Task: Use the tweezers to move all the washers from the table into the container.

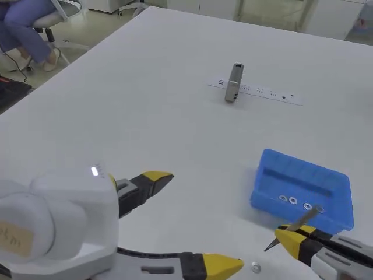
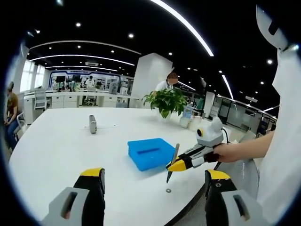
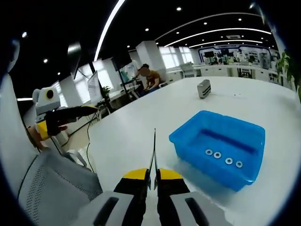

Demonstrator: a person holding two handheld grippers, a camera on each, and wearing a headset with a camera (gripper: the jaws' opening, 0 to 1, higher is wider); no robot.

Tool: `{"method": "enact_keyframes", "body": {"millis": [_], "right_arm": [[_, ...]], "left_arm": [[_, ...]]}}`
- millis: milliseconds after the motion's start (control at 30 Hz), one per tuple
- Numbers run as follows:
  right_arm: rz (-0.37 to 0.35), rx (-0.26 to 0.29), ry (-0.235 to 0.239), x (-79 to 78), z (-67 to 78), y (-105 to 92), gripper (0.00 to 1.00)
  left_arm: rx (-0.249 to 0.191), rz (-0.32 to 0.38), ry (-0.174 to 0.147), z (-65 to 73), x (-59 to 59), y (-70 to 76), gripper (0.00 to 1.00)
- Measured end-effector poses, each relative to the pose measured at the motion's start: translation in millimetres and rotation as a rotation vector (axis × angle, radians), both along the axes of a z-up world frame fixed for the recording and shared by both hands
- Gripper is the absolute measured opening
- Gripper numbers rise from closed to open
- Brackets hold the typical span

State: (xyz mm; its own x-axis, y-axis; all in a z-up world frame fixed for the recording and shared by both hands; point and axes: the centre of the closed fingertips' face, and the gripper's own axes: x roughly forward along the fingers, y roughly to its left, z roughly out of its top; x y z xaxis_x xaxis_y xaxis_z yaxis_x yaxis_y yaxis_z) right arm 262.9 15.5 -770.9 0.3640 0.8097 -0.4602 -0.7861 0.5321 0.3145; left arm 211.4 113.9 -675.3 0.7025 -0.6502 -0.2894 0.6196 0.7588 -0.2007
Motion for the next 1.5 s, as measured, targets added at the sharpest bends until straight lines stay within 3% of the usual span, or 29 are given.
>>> {"method": "enact_keyframes", "body": {"millis": [300,500,900,1033,1233,1367,1500], "right_arm": [[0.033,-0.008,0.032,-10.7,-11.4,3.9,0.04],[0.074,-0.040,-0.010,-13.5,-10.9,7.4,0.04],[0.314,-0.243,-0.279,-34.1,-13.5,19.9,0.04],[0.323,-0.260,-0.284,-32.9,-13.2,21.9,0.03],[0.226,-0.184,-0.190,-23.2,-11.8,19.6,0.03],[0.176,-0.105,-0.185,-15.2,3.2,21.2,0.03],[0.158,-0.096,-0.197,-8.0,12.2,19.4,0.03]], "left_arm": [[0.000,0.006,0.002,-0.7,-0.1,1.0,0.89],[0.005,0.001,0.002,-1.2,-0.6,-0.3,0.89],[0.008,-0.003,0.005,-4.1,-0.9,-1.2,0.89],[0.025,-0.007,0.004,-5.6,-1.7,-2.5,0.89],[0.020,-0.008,0.001,-4.4,-1.6,-2.2,0.89],[0.019,-0.003,0.001,-4.3,-1.3,0.0,0.89],[0.019,-0.001,0.003,-4.9,-1.2,0.9,0.90]]}}
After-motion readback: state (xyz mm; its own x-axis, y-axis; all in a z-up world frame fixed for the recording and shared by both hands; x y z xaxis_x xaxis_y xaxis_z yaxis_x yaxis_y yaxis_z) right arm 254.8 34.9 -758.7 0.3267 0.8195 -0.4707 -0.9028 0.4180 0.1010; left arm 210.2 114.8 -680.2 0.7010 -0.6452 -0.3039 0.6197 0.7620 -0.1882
